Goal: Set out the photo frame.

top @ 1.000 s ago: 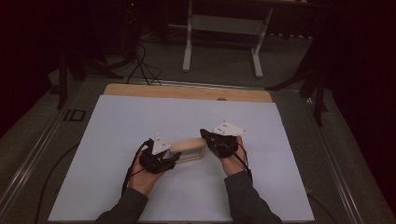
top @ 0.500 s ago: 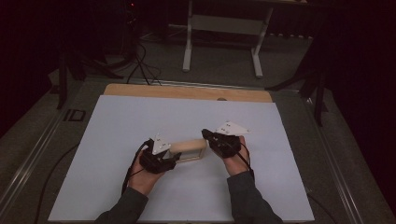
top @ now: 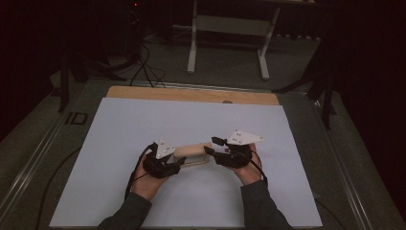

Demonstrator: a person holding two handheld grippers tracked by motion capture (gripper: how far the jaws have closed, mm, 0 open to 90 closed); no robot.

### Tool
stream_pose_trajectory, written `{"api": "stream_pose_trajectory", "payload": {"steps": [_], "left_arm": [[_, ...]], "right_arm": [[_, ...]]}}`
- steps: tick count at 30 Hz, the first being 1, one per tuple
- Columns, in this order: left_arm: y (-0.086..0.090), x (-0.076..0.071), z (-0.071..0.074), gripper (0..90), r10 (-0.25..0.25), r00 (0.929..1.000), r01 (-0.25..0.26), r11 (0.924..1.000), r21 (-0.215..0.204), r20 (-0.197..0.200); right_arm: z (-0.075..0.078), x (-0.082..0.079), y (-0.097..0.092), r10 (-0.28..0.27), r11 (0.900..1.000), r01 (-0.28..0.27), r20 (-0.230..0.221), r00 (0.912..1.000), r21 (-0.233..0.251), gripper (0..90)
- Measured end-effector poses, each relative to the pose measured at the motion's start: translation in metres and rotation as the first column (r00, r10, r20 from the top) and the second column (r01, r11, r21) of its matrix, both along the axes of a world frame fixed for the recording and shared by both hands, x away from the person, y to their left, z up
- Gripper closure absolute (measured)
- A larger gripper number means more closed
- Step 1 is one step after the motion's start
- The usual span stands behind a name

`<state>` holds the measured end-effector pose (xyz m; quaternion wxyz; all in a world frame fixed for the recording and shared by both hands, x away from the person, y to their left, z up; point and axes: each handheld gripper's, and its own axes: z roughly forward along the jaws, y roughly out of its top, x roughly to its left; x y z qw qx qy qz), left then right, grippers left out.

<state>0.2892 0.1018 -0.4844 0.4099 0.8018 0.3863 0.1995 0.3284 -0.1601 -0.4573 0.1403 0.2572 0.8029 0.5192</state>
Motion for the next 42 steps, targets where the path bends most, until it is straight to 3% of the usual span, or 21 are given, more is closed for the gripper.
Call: {"api": "stream_pose_trajectory", "payload": {"steps": [2, 11, 21, 28, 35, 39, 42], "left_arm": [[0.0, 0.0, 0.0, 49.0, 0.0, 1.0, 0.0, 1.0, 0.0, 0.0], [0.0, -0.001, 0.0, 49.2, -0.004, 1.0, 0.004, 1.0, 0.007, 0.002], [0.0, -0.001, 0.001, 49.5, -0.002, 1.0, 0.002, 0.9999, 0.01, 0.006], [0.0, -0.001, 0.001, 49.6, -0.001, 1.0, 0.001, 1.0, 0.007, 0.006], [0.003, -0.002, 0.004, 48.9, 0.0, 1.0, 0.001, 0.9998, -0.021, 0.006], [0.008, -0.003, 0.007, 51.0, 0.024, 0.9996, -0.023, 0.9991, -0.035, 0.018], [0.012, -0.001, 0.008, 51.5, 0.03, 0.9995, -0.03, 0.9984, -0.048, 0.004]], "right_arm": [[-0.004, 0.001, 0.002, 0.036, 0.9993, -0.036, -0.02, 0.9991, -0.005, 44.7], [-0.016, 0.006, 0.012, 0.066, 0.9969, -0.067, -0.032, 0.9973, -0.04, 32.1], [-0.022, 0.006, 0.015, 0.082, 0.9945, -0.084, -0.025, 0.9963, -0.063, 30.0], [-0.026, 0.008, 0.021, 0.072, 0.9926, -0.074, -0.018, 0.9972, -0.096, 31.7], [-0.026, 0.007, 0.018, 0.061, 0.9908, -0.061, 0.0, 0.9981, -0.121, 41.7], [-0.025, 0.006, 0.015, 0.06, 0.9917, -0.061, -0.005, 0.9982, -0.113, 47.9], [-0.026, 0.006, 0.014, 0.061, 0.9922, -0.062, -0.011, 0.9981, -0.108, 50.0]]}}
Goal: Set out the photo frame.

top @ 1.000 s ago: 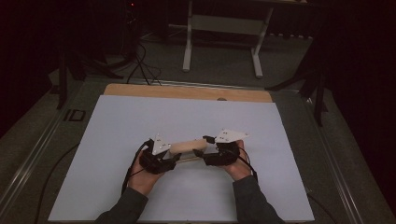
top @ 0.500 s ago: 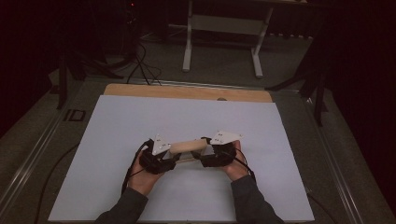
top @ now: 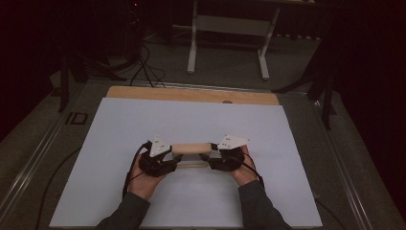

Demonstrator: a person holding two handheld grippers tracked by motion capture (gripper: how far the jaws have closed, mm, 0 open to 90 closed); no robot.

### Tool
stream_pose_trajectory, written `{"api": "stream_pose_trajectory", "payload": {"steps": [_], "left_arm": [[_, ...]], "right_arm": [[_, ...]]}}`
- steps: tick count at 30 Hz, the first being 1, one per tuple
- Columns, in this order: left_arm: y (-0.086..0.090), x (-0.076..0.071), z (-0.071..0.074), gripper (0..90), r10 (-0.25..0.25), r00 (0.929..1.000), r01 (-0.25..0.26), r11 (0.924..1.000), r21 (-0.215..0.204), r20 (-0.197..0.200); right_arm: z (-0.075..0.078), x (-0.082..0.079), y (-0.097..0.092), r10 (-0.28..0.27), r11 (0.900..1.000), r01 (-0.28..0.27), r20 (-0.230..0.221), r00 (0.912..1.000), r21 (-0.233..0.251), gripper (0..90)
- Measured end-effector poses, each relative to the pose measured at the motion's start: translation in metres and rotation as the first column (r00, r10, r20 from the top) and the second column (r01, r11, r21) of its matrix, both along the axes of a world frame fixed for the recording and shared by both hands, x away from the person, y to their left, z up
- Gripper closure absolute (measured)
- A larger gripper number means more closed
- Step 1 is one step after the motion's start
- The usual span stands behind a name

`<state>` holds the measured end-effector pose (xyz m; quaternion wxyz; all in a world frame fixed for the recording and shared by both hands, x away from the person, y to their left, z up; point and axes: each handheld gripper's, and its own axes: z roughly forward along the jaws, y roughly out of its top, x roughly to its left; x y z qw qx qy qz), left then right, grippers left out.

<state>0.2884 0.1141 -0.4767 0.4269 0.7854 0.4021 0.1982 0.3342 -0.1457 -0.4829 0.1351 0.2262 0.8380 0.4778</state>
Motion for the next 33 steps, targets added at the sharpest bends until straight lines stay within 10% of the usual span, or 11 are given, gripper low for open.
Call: {"api": "stream_pose_trajectory", "payload": {"steps": [33], "left_arm": [[-0.003, 0.023, -0.001, 52.3, -0.004, 1.0, 0.004, 0.9994, -0.036, 0.005]], "right_arm": [[0.001, 0.008, 0.001, -0.09, 0.9957, 0.091, 0.018, 0.9957, -0.019, 49.0]]}}
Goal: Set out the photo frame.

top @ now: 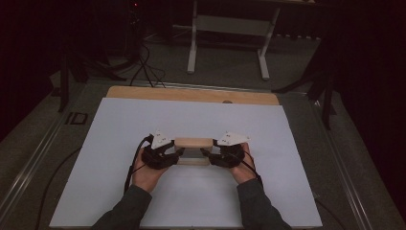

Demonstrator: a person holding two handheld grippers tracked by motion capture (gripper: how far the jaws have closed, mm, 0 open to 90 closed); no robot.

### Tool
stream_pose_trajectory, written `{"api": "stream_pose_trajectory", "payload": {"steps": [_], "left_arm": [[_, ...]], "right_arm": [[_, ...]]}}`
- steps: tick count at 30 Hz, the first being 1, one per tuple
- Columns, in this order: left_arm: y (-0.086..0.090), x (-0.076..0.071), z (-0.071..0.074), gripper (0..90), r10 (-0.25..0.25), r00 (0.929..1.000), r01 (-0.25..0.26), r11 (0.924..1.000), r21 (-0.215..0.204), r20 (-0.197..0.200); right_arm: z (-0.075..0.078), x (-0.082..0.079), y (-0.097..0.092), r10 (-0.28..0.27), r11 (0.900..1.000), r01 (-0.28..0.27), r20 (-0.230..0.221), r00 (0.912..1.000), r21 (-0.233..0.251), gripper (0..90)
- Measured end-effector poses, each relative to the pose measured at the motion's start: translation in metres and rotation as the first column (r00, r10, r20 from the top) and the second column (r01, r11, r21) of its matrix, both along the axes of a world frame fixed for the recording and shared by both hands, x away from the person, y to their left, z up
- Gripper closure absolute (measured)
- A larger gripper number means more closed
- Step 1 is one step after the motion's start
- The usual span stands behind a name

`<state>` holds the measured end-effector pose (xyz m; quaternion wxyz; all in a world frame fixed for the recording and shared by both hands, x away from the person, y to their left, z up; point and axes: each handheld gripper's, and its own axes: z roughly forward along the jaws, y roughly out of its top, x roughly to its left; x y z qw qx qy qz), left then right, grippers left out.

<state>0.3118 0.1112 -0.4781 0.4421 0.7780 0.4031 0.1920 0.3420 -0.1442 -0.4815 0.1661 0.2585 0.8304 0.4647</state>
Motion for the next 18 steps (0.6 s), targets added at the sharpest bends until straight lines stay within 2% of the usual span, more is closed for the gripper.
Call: {"api": "stream_pose_trajectory", "payload": {"steps": [4, 13, 18], "left_arm": [[0.0, 0.006, -0.001, 52.1, 0.005, 1.0, -0.005, 0.9999, -0.016, -0.007], [-0.001, 0.012, 0.0, 52.1, 0.041, 0.9992, -0.041, 0.9992, -0.006, 0.004], [0.002, 0.015, 0.003, 56.6, 0.073, 0.9972, -0.073, 0.9973, -0.008, 0.015]], "right_arm": [[-0.001, 0.004, 0.0, -0.015, 0.9999, 0.015, -0.003, 0.9999, 0.008, 48.8], [-0.001, 0.013, 0.003, -0.031, 0.9993, 0.031, -0.018, 0.9994, 0.021, 48.4], [0.001, 0.019, 0.006, -0.033, 0.9994, 0.033, -0.016, 0.9993, 0.013, 49.3]]}}
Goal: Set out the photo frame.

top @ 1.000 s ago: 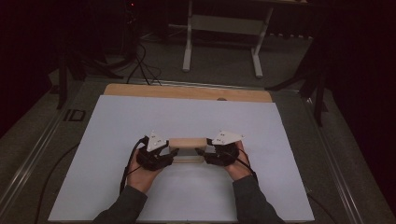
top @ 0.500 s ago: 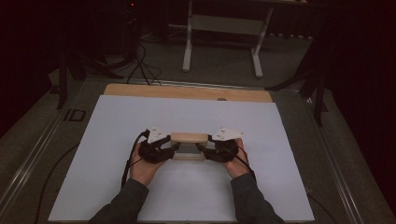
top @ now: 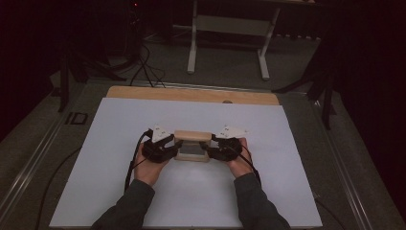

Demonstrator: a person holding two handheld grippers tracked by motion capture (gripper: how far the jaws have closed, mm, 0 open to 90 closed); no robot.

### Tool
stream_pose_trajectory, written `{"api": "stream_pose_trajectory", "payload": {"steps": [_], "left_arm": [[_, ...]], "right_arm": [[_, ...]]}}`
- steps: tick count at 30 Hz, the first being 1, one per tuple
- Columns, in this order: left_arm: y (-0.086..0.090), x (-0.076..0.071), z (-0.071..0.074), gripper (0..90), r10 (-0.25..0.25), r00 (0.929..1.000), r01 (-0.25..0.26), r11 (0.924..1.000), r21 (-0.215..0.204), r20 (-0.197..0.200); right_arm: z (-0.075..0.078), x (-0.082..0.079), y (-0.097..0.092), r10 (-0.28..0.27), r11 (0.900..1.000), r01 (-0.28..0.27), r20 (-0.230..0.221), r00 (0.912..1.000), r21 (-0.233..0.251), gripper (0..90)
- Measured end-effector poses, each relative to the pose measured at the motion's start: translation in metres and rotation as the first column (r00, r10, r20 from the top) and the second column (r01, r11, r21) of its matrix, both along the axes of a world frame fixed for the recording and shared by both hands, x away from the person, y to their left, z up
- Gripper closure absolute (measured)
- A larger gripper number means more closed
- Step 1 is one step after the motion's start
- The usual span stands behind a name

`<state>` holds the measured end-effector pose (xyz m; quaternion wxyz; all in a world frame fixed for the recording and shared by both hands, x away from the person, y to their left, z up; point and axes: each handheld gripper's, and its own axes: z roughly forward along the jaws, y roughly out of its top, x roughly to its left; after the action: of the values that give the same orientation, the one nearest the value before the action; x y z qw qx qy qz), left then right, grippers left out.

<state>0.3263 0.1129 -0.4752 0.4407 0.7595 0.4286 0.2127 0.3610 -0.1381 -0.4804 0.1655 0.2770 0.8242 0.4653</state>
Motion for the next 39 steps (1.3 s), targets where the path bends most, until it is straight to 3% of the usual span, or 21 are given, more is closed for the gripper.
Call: {"api": "stream_pose_trajectory", "payload": {"steps": [6, 18, 24, 30, 39], "left_arm": [[0.003, 0.003, -0.002, 56.1, -0.005, 1.0, 0.005, 0.9997, -0.026, -0.004], [0.006, 0.014, -0.009, 42.3, -0.057, 0.9983, 0.055, 0.9959, -0.072, -0.016], [0.005, 0.021, -0.011, 42.4, -0.097, 0.9952, 0.095, 0.9924, -0.078, -0.018], [0.007, 0.021, -0.009, 50.5, -0.091, 0.9956, 0.09, 0.9936, -0.068, -0.02], [0.01, 0.022, -0.007, 51.3, -0.072, 0.9973, 0.071, 0.9956, -0.062, -0.014]], "right_arm": [[0.002, 0.005, 0.002, 0.017, 0.9998, -0.017, 0.003, 0.9999, -0.013, 49.5], [0.002, 0.01, -0.005, 0.017, 0.9978, -0.016, 0.025, 0.9995, -0.065, 51.8], [0.002, 0.01, -0.006, 0.019, 0.9977, -0.017, 0.029, 0.9994, -0.065, 52.2], [0.003, 0.01, -0.006, 0.025, 0.9978, -0.024, 0.022, 0.9995, -0.062, 52.7], [0.004, 0.014, 0.0, 0.02, 0.998, -0.018, 0.024, 0.9995, -0.06, 51.9]]}}
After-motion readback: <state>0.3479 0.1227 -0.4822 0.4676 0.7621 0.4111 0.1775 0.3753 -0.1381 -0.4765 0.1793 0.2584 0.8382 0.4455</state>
